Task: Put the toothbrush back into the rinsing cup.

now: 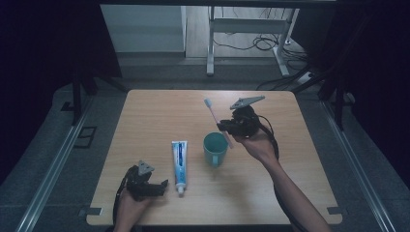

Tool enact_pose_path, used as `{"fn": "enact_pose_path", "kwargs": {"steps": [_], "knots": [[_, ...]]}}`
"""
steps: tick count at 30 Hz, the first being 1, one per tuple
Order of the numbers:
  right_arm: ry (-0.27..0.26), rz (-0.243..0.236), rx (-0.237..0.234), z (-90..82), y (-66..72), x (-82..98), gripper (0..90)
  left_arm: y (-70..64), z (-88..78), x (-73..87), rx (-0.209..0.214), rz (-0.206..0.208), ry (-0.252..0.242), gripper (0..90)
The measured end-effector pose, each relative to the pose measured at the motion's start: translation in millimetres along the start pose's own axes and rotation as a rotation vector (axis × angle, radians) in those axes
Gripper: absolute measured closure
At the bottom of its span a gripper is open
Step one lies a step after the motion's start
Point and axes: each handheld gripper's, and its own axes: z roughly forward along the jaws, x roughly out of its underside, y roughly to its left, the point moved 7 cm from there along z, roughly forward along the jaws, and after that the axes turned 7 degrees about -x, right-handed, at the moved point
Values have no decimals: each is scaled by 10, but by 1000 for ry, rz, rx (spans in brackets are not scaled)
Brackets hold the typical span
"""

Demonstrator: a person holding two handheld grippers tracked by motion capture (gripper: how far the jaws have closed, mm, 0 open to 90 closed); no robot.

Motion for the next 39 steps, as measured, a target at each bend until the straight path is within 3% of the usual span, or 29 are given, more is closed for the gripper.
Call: {"fn": "enact_pose_path", "kwargs": {"steps": [19,39], "knots": [[-39,-12,7,164,30,-54,785,1,0,0,-1,0,0,46],[-39,-9,3,342,11,81,785,0,-3,3,0,2,3,46]]}}
